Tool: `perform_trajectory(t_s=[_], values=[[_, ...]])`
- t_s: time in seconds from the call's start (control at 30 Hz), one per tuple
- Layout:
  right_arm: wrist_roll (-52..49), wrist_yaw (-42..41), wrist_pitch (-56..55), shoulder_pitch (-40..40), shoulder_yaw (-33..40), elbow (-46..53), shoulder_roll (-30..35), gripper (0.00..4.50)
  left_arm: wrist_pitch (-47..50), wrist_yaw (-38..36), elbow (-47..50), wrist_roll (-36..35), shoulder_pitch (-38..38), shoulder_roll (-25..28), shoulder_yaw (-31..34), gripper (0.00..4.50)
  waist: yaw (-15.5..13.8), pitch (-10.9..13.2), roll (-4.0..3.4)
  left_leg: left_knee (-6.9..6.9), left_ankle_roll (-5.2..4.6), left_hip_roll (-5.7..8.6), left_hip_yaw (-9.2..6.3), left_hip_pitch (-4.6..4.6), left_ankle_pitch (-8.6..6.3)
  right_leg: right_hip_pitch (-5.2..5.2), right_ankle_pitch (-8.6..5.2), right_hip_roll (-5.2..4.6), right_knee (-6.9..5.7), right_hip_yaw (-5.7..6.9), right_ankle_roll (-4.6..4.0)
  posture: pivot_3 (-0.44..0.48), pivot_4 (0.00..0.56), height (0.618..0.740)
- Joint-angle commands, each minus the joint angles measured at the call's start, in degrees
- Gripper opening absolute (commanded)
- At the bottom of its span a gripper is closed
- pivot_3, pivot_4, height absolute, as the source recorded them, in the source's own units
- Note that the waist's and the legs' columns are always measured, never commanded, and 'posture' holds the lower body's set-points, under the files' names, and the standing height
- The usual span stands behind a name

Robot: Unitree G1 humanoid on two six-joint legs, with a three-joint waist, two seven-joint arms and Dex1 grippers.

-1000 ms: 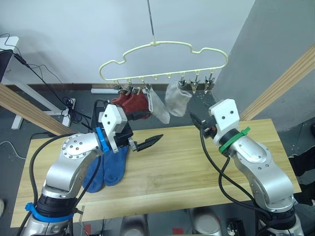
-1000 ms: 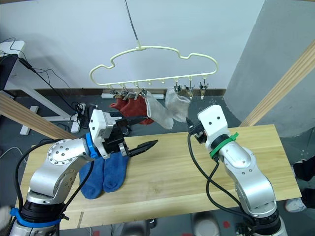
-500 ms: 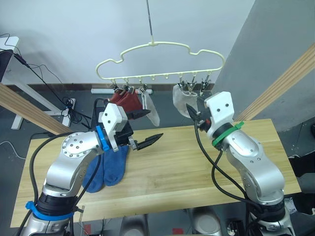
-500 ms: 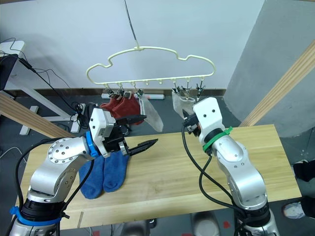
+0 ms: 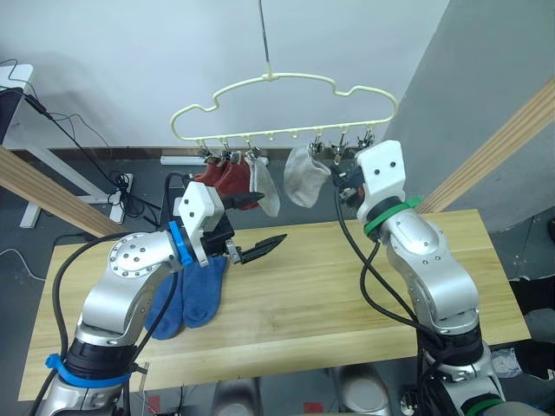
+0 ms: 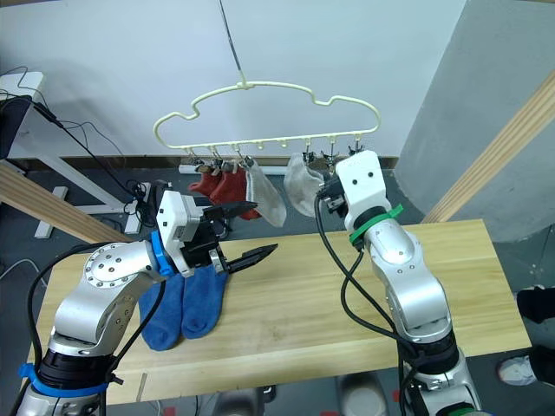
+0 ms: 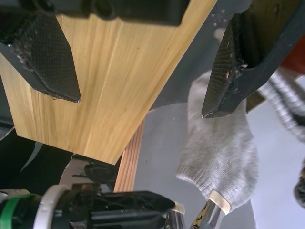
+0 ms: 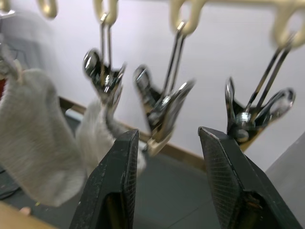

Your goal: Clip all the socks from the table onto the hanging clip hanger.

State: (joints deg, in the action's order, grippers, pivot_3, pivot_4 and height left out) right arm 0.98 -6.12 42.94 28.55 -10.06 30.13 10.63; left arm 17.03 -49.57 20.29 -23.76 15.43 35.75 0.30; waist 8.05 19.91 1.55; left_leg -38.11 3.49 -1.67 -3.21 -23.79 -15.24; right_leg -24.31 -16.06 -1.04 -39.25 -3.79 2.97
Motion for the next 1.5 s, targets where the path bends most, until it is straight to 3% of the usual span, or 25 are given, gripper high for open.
perform_trajectory(t_s=[0.03,1.07,1.5], values=[[0.90,1.34,-2.05,1.29,1.09,-0.02,-1.38,2.06,-1.01,-0.34,0.97,0.18,0.55,-0.28,-0.38,4.50,0.01,0.00,0.00,0.00,0.00,0.00,0.00,0.00,0.00,0.00,0.00,0.00,0.00,-0.01,0.00,-0.208,0.307,0.740],[0.09,7.00,8.52,4.86,3.04,2.83,-15.14,2.06,-1.50,-0.56,0.51,0.70,0.99,-0.86,-0.69,4.50,0.12,-0.04,0.00,-0.64,-0.01,0.00,-0.06,-0.01,0.02,-0.06,0.00,0.00,-0.75,-0.05,0.00,-0.207,0.292,0.740],[1.68,9.05,8.66,2.61,1.87,3.82,-14.94,2.06,-1.45,-0.60,0.00,0.42,1.54,-0.96,-0.94,4.50,0.18,-0.07,0.00,-0.64,-0.01,0.01,-0.06,-0.01,0.02,-0.06,0.00,0.01,-0.74,-0.05,0.00,-0.211,0.290,0.740]])
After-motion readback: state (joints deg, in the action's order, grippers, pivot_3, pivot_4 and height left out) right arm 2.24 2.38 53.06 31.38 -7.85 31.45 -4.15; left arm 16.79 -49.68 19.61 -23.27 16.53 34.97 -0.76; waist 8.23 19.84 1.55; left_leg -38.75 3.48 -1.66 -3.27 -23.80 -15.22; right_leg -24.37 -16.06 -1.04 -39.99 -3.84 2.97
